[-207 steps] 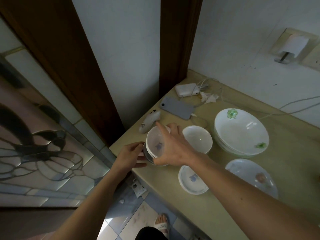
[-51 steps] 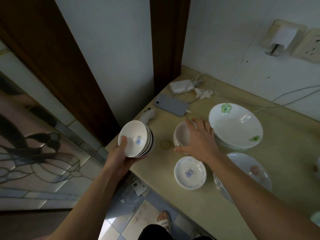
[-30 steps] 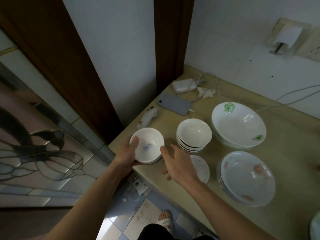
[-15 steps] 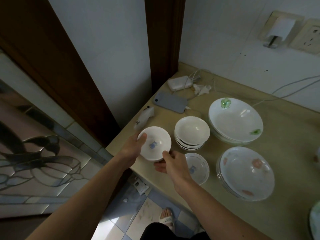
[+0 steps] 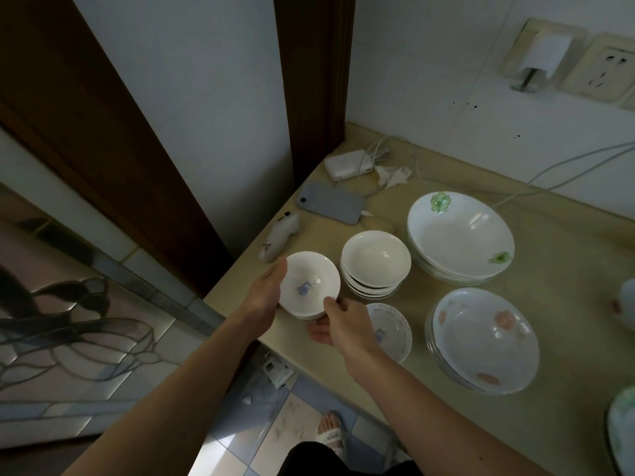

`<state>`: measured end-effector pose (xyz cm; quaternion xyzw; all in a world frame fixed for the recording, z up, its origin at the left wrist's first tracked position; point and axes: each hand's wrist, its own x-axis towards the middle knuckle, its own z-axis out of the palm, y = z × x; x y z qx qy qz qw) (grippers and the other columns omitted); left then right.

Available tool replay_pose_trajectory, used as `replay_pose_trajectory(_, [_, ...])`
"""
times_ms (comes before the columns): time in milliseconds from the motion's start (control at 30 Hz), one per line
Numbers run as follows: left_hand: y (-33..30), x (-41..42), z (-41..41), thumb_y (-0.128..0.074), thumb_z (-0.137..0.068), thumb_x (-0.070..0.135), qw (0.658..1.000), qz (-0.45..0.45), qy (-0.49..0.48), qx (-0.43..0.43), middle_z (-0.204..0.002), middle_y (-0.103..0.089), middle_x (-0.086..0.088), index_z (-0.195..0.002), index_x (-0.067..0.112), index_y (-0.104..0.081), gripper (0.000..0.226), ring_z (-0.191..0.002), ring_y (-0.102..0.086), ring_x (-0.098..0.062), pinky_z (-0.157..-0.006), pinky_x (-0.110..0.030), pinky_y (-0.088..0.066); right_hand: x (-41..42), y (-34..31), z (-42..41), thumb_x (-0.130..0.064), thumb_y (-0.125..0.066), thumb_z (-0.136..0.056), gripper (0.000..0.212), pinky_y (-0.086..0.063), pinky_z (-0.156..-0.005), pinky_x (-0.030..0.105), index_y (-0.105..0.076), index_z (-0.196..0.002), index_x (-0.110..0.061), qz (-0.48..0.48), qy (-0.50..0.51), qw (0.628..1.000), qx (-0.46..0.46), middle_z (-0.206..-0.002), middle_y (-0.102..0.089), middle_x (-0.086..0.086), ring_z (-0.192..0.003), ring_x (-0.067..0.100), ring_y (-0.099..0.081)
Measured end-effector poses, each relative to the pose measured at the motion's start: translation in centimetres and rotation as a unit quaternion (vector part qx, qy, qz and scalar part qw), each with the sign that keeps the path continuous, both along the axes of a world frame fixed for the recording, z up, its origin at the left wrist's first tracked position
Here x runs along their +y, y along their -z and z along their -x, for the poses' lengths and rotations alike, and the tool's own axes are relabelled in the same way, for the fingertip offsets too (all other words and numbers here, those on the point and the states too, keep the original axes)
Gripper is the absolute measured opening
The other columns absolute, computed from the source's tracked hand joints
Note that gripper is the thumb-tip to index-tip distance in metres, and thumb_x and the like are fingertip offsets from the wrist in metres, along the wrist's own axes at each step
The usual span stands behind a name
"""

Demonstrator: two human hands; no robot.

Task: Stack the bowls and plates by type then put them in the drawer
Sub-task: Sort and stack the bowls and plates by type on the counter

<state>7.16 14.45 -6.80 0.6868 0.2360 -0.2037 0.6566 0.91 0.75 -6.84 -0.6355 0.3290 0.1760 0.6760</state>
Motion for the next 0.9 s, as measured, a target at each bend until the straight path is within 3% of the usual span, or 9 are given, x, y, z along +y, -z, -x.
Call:
replay_pose_trajectory(133, [-0.3, -0.6, 0.5, -0.048, -0.102, 0.049, 0.997, 0.047, -0.06, 0.029, -0.118, -0.063, -0.012, -0.127, 0.019, -0.057, 0.04, -0.108, -0.061, -0.031, -0.099, -0.046, -0.052, -0.6, -0.7, 0.3, -0.031, -0.06, -0.1, 0.026, -0.065, -0.075, 0.045, -0.065, -0.105, -0.006, -0.014, 0.002, 1.0, -0.005, -0.087, -0.076, 0.016, -0.072, 0.027, -0.078])
replay_pose_trajectory(233, [-0.5, -0.5, 0.8, -0.05, -0.102, 0.045, 0.994, 0.055, -0.088, 0.017, -0.105, -0.068, -0.007, -0.104, 0.022, -0.065, 0.028, -0.094, -0.064, -0.025, -0.082, -0.038, -0.054, -1.4, -2.0, 1.0, -0.033, -0.063, -0.099, 0.021, -0.065, -0.067, 0.039, -0.063, -0.101, -0.012, -0.038, -0.014, 0.999, -0.003, -0.087, -0.076, 0.017, -0.072, 0.029, -0.078])
replay_pose_trajectory(300, [-1.0, -0.3, 0.8, -0.049, -0.102, 0.045, 0.995, 0.034, -0.093, -0.001, -0.111, -0.069, -0.009, -0.101, 0.023, -0.067, 0.028, -0.101, -0.064, -0.027, -0.093, -0.043, -0.052, -2.4, -3.0, 1.8, -0.032, -0.064, -0.099, 0.017, -0.064, -0.063, 0.036, -0.061, -0.094, -0.016, -0.056, -0.022, 0.998, -0.006, -0.086, -0.076, 0.019, -0.073, 0.03, -0.078])
replay_pose_trajectory(367, [-1.7, -0.2, 1.0, -0.046, -0.103, 0.046, 0.994, -0.024, -0.105, -0.028, -0.128, -0.063, -0.01, -0.118, 0.019, -0.064, 0.036, -0.117, -0.057, -0.028, -0.106, -0.044, -0.041, -3.7, -4.0, 2.6, -0.029, -0.063, -0.1, 0.015, -0.064, -0.064, 0.036, -0.062, -0.093, -0.016, -0.07, -0.028, 0.997, -0.023, -0.084, -0.076, 0.02, -0.076, 0.032, -0.078])
replay_pose_trajectory(467, [-4.4, -0.9, 1.7, -0.046, -0.102, 0.044, 0.972, -0.125, -0.121, -0.16, -0.141, -0.051, -0.006, -0.141, 0.021, -0.052, 0.046, -0.127, -0.049, -0.021, -0.101, -0.035, -0.037, -6.2, -5.5, 4.0, -0.026, -0.062, -0.1, 0.018, -0.063, -0.065, 0.035, -0.069, -0.099, -0.009, -0.074, -0.034, 0.994, -0.077, -0.085, -0.077, 0.017, -0.079, 0.033, -0.078])
replay_pose_trajectory(533, [-6.9, -2.8, 2.5, -0.046, -0.099, 0.048, 0.948, -0.145, -0.094, -0.267, -0.136, -0.054, 0.001, -0.135, 0.026, -0.056, 0.044, -0.12, -0.052, -0.008, -0.094, -0.024, -0.039, -8.3, -6.6, 4.8, -0.027, -0.062, -0.1, 0.019, -0.064, -0.068, 0.036, -0.071, -0.1, -0.011, -0.052, -0.031, 0.991, -0.122, -0.089, -0.078, 0.01, -0.081, 0.03, -0.078])
replay_pose_trajectory(633, [-10.0, -7.5, 3.8, -0.048, -0.097, 0.049, 0.934, -0.122, -0.012, -0.336, -0.127, -0.061, 0.01, -0.129, 0.029, -0.06, 0.04, -0.108, -0.054, 0.013, -0.085, -0.015, -0.039, -12.0, -8.0, 5.8, -0.027, -0.064, -0.098, 0.011, -0.064, -0.071, 0.037, -0.073, -0.098, -0.02, 0.002, 0.015, 0.982, -0.188, -0.09, -0.079, 0.003, -0.083, 0.023, -0.078])
replay_pose_trajectory(767, [-11.6, -15.5, 5.9, -0.052, -0.093, 0.047, 0.92, -0.11, 0.109, -0.361, -0.114, -0.068, 0.016, -0.122, 0.03, -0.063, 0.036, -0.103, -0.061, 0.006, -0.08, -0.016, -0.047, -18.5, -9.2, 7.4, -0.026, -0.066, -0.097, 0.009, -0.063, -0.073, 0.027, -0.074, -0.097, -0.024, 0.114, 0.087, 0.957, -0.252, -0.093, -0.079, 0.0, -0.085, 0.012, -0.077])
replay_pose_trajectory(900, [-11.1, -23.8, 7.7, -0.061, -0.097, 0.021, 0.905, -0.101, 0.168, -0.377, -0.101, -0.073, 0.014, -0.115, 0.03, -0.067, 0.021, -0.097, -0.067, -0.003, -0.086, -0.026, -0.057, -26.0, -9.6, 11.0, -0.03, -0.066, -0.096, 0.006, -0.061, -0.086, 0.047, -0.071, -0.1, -0.03, 0.178, 0.127, 0.941, -0.257, -0.094, -0.077, -0.005, -0.089, 0.013, -0.075])
